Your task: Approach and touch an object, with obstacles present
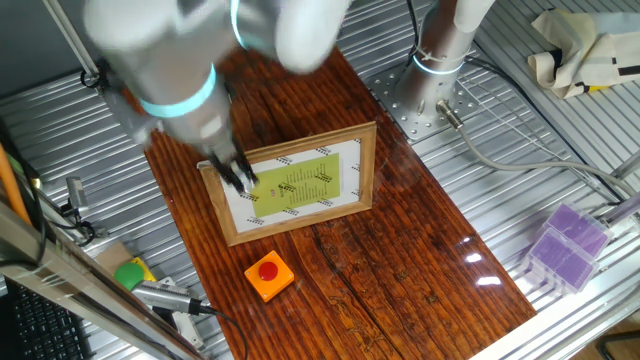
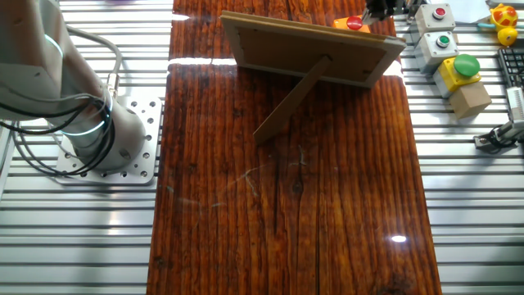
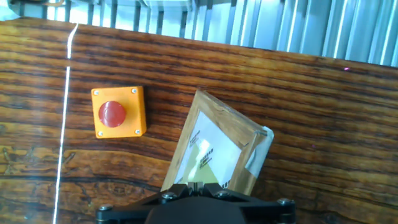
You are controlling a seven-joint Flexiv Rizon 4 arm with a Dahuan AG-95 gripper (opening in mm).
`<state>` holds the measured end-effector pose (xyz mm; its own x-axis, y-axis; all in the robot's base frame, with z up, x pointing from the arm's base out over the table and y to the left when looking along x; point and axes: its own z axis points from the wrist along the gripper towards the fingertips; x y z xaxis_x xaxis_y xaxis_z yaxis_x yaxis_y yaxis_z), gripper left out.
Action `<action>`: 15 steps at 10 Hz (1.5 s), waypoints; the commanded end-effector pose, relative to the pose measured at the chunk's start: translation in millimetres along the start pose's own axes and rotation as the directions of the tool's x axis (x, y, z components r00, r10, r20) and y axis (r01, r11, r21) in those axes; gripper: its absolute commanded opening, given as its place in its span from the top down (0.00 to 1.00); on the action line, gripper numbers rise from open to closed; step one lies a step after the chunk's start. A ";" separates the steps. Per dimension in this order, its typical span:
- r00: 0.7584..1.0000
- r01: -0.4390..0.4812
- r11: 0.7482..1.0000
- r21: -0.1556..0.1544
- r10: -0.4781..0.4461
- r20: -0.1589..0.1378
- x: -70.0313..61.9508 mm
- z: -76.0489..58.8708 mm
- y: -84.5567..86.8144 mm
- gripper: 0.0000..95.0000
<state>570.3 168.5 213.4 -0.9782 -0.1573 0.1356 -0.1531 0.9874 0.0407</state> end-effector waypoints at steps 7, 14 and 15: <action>0.999 -0.037 0.999 -0.010 0.037 0.034 -41.1 86.7 9.9 1.00; 0.998 -0.033 0.999 -0.042 0.035 0.044 -50.6 137.3 27.0 1.00; 0.998 -0.034 0.999 -0.042 0.035 0.043 -50.8 140.8 31.0 1.00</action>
<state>594.8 212.8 66.4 -0.9880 -0.1209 0.0961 -0.1137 0.9905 0.0773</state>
